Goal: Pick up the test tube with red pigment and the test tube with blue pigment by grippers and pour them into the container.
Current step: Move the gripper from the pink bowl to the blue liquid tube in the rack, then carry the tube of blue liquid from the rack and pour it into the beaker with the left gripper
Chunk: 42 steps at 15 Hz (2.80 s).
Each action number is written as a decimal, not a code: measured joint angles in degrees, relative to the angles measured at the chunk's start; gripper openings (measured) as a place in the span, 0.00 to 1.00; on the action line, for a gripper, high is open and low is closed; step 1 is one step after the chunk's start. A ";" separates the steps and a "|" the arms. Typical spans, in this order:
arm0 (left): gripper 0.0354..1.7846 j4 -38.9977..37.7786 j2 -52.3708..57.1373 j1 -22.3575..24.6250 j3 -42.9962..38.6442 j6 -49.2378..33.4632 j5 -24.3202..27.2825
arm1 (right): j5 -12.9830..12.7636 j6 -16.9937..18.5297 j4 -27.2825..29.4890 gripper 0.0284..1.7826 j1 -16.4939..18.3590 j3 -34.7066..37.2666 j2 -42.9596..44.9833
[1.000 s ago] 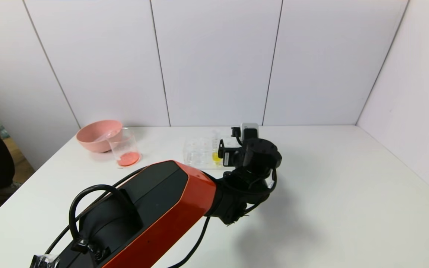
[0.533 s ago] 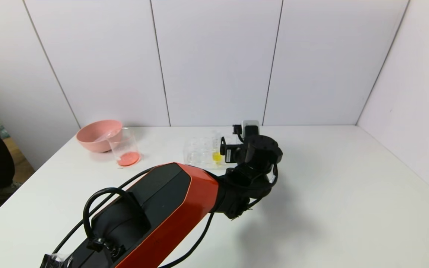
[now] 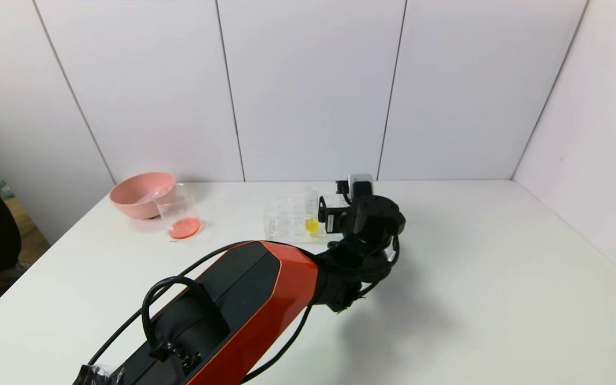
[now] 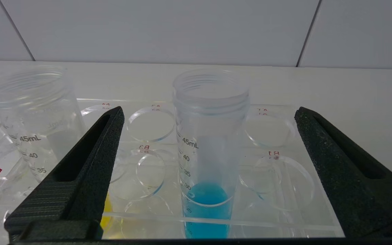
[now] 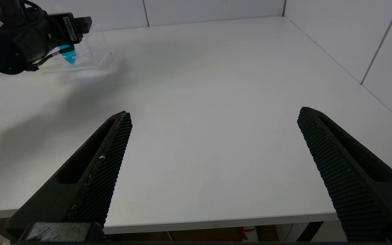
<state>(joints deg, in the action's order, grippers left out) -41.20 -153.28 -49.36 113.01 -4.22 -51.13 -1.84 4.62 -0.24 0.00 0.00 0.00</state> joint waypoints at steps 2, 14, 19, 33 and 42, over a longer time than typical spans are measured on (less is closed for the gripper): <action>0.99 -0.02 -0.33 -0.02 0.22 0.00 0.00 | 0.02 0.00 0.00 1.00 -0.02 0.00 0.00; 0.26 0.09 -0.77 0.00 0.28 0.04 -0.05 | 0.02 -0.02 -0.02 1.00 0.00 0.00 0.00; 0.26 0.05 -0.77 -0.02 0.35 0.06 -0.02 | 0.00 -0.02 0.02 1.00 0.00 0.00 0.00; 0.26 5.38 9.00 -0.41 0.88 4.74 0.74 | 0.00 0.00 0.00 1.00 -0.02 0.00 0.00; 0.26 4.80 11.85 -0.52 -0.02 4.08 0.52 | 0.00 -0.02 0.00 1.00 0.00 0.00 0.00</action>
<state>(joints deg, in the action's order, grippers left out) -36.40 -141.44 -49.88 112.98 -0.13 -50.60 -1.84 4.60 -0.24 0.00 0.00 0.00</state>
